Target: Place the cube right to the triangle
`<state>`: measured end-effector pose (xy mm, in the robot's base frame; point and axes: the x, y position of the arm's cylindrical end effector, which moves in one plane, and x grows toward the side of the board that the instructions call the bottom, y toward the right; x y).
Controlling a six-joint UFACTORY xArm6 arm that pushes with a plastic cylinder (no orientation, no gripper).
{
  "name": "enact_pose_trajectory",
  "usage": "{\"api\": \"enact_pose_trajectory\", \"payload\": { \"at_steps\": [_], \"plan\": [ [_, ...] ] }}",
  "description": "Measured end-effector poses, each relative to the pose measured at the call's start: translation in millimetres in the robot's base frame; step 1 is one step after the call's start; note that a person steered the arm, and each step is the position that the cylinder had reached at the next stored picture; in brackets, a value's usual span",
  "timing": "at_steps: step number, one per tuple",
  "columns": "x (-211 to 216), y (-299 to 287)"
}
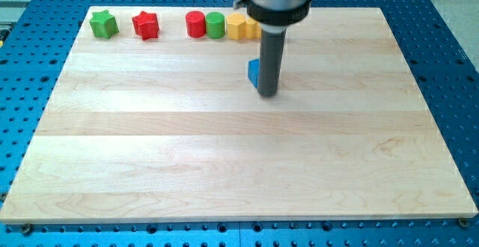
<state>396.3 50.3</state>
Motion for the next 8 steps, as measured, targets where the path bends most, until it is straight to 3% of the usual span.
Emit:
{"api": "enact_pose_trajectory", "payload": {
  "at_steps": [2,4,8],
  "plan": [
    [-47,-70],
    [-63,24],
    [-70,48]
  ]
}}
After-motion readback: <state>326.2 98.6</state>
